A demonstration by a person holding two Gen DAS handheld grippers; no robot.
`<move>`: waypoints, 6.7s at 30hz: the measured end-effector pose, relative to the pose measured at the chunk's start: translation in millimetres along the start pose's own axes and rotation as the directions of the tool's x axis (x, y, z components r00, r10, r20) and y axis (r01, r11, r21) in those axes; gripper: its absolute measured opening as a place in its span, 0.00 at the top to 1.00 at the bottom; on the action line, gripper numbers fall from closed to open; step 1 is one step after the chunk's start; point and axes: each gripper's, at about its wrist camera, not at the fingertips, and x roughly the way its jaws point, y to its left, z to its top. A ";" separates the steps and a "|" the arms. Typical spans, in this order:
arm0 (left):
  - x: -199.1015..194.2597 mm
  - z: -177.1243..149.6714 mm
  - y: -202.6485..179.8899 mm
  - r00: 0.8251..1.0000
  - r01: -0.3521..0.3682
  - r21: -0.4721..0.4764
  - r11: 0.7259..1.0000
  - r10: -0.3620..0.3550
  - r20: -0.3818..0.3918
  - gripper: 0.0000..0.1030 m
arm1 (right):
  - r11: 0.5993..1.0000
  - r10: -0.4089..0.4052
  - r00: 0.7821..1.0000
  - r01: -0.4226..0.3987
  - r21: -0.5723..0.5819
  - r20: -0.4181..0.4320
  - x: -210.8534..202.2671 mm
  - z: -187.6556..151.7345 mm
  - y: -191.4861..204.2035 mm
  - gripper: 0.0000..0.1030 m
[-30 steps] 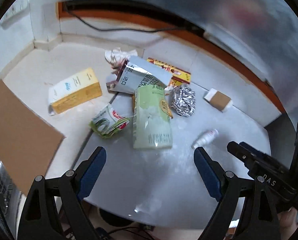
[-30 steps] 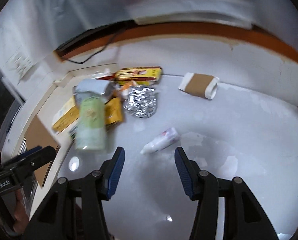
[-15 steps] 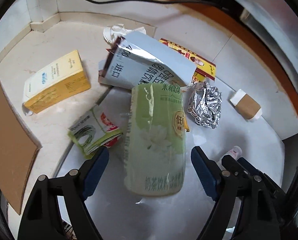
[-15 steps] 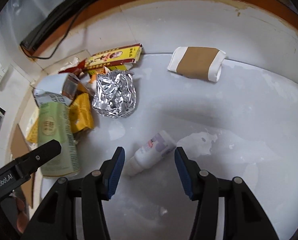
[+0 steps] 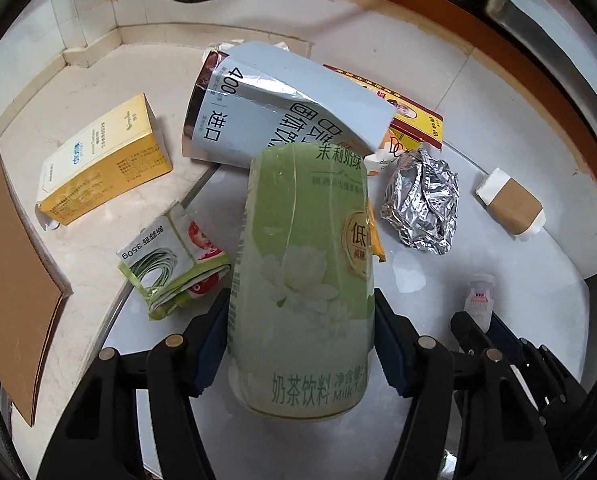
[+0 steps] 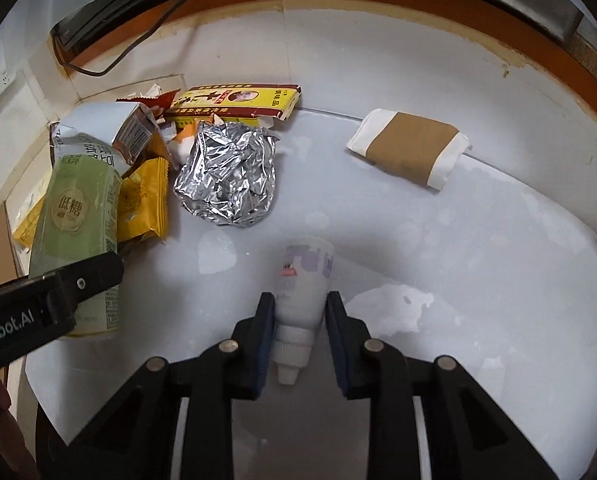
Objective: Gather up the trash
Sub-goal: 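Lower the cup and bottle over the bin and open both tools, then raise both tools back toward the remaining trash on the table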
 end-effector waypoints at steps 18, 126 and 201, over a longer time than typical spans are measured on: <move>-91.5 -65.0 15.0 0.989 0.081 0.048 0.996 -0.086 0.120 0.39 | 0.989 0.147 0.989 -0.147 0.011 -0.004 -39.2 -25.9 -11.2 0.76; 113.1 -336.6 201.4 0.993 -0.011 -0.075 0.997 0.002 -0.120 0.14 | 0.921 0.228 0.905 -0.320 -0.221 -0.360 137.4 -323.5 121.6 0.55; -128.7 33.7 133.8 0.979 -0.098 0.247 0.964 0.049 0.196 0.01 | 0.803 0.339 0.921 -0.178 -0.569 0.190 -110.8 48.4 114.0 0.30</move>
